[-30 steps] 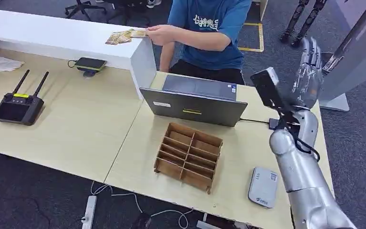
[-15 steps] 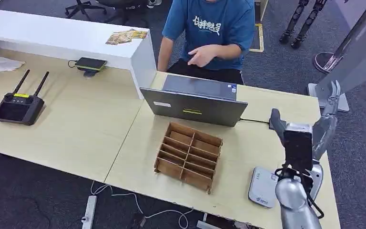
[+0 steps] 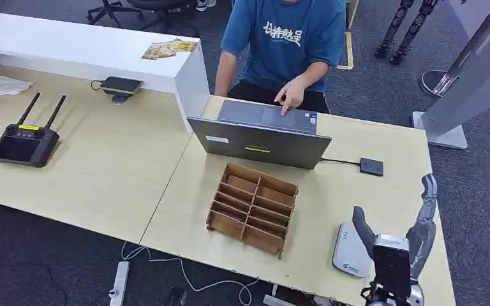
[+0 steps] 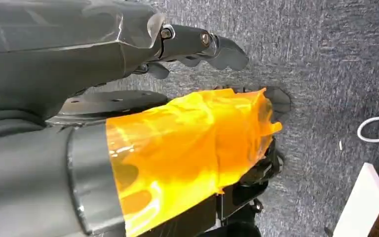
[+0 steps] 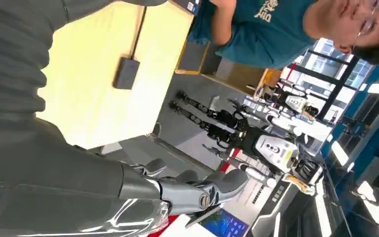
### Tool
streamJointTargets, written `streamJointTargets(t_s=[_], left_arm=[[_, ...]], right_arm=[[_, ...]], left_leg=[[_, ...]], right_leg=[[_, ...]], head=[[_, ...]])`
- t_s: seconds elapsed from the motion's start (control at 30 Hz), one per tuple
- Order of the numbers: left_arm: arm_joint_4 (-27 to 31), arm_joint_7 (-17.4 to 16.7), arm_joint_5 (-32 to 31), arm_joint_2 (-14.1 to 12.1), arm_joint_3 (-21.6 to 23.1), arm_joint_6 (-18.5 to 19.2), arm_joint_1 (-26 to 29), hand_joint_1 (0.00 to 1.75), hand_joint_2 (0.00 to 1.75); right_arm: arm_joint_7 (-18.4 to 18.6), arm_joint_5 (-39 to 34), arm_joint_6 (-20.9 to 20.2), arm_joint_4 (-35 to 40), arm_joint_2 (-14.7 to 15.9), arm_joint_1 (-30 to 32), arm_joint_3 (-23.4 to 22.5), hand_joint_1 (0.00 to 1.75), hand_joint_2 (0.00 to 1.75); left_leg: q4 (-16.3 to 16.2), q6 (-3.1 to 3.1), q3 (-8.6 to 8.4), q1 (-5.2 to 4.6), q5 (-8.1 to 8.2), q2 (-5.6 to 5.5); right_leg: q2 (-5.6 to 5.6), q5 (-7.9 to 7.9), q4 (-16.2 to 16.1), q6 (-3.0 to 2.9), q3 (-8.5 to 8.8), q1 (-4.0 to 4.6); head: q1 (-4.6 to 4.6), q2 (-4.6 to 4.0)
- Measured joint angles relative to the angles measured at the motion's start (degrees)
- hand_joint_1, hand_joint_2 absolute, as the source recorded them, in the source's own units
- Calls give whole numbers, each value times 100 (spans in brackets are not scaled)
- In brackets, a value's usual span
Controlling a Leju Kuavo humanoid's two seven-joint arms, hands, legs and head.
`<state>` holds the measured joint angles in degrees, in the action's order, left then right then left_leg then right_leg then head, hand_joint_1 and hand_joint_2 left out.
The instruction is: Pass the card to the sensor for recognition and then transmit it.
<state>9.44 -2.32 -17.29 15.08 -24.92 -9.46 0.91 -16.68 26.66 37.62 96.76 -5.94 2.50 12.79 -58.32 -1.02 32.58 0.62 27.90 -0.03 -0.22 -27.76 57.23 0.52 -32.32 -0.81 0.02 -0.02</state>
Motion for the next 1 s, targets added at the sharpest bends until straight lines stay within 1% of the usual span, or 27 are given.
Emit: streamJointTargets(t_s=[0.17, 0.37, 0.5, 1.0], left_arm=[[0, 11, 26, 4, -70, 0, 14, 0, 0], [0, 29, 35, 9, -96, -2, 20, 0, 0], [2, 37, 26, 9, -112, -4, 24, 0, 0], [11, 44, -17, 11, -112, -4, 25, 0, 0]], right_arm=[[-170, 22, 166, 140, -118, 388, 127, 0, 175], [-238, 13, 208, 190, -206, 599, 162, 0, 175], [-308, -9, 214, 201, -260, 673, 160, 0, 175], [-332, 90, 214, 201, -315, 755, 146, 0, 175]], left_leg=[[0, 0, 0, 0, 0, 1], [0, 0, 0, 0, 0, 2], [0, 0, 0, 0, 0, 3], [0, 0, 0, 0, 0, 3]], right_leg=[[1, 0, 0, 0, 0, 0], [1, 0, 0, 0, 1, 0], [0, 0, 0, 0, 1, 0], [0, 0, 0, 0, 1, 0]], head=[[-2, 0], [-2, 0], [-2, 0], [-2, 0]])
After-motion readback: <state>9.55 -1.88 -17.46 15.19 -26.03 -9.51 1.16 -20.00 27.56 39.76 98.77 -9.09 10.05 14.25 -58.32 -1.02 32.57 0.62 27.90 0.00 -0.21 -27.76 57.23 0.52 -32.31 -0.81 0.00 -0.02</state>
